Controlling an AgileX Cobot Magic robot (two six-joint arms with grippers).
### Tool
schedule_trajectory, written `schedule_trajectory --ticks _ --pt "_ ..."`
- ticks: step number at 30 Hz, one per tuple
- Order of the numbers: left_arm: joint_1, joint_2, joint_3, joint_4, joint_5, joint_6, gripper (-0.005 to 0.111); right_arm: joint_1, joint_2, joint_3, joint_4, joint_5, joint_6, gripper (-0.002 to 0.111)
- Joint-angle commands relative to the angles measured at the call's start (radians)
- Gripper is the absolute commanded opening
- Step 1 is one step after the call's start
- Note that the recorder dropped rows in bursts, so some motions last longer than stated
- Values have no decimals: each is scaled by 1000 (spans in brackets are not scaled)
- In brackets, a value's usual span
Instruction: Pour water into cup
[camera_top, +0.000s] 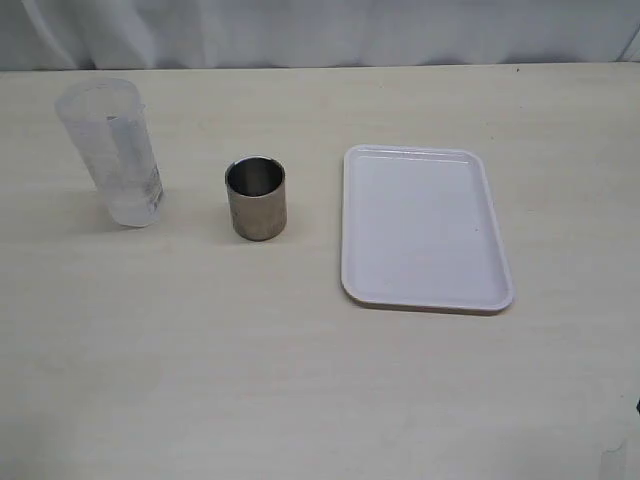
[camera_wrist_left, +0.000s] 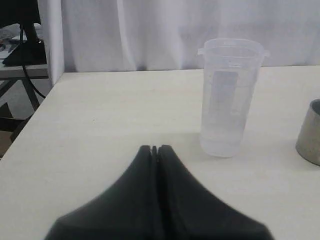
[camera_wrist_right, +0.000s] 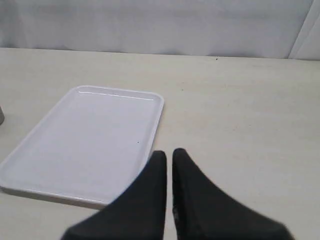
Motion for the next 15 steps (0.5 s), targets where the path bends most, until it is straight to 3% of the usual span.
schedule_trajectory --ticks 1,6,15 --pt "0 -2 2 -2 -9 -1 0 -4 -5 2 0 -3 -3 4" --pt "0 -2 2 -4 -60 -1 0 -4 -5 2 -6 -99 -3 4" --pt "0 -2 2 -2 -357 -1 0 -4 -5 2 -6 -387 -3 4"
